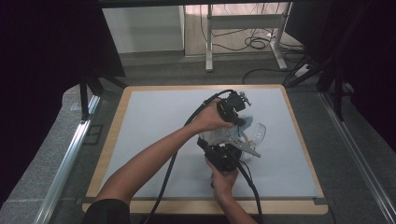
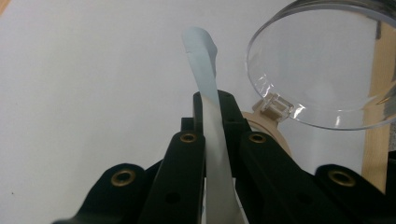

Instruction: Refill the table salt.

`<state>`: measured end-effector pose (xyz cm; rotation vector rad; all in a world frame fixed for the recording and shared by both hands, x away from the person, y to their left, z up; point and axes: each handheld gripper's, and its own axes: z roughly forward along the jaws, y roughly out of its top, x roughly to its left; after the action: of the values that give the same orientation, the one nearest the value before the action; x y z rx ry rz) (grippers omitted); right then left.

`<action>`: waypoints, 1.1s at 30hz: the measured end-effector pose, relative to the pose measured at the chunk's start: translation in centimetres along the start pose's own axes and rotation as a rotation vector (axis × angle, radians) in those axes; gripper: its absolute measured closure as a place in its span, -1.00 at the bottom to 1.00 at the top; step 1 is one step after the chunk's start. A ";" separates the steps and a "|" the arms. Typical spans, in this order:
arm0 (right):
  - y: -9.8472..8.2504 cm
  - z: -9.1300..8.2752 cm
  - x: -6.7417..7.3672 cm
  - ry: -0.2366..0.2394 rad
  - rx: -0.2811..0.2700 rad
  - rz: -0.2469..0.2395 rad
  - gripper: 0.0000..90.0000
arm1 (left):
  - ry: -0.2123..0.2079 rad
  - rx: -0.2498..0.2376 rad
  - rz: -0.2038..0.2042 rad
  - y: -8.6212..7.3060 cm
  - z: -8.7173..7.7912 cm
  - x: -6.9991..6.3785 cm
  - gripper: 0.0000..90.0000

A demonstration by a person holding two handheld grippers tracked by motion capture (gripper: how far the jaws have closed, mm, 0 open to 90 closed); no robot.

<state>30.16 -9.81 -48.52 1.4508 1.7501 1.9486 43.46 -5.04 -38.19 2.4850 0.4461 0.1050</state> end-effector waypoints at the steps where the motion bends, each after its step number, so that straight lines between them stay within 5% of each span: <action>1: 0.0 0.1 0.0 0.001 0.001 -0.002 0.49 | 0.000 0.002 0.001 0.0 0.0 0.0 0.99; 33: -0.1 0.4 0.1 -0.002 -0.002 0.002 0.50 | 0.001 0.005 -0.005 -0.2 0.0 0.2 0.99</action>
<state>30.32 -9.42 -48.58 1.4536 1.7460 1.9484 43.62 -4.79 -38.27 2.4883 0.4536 0.1037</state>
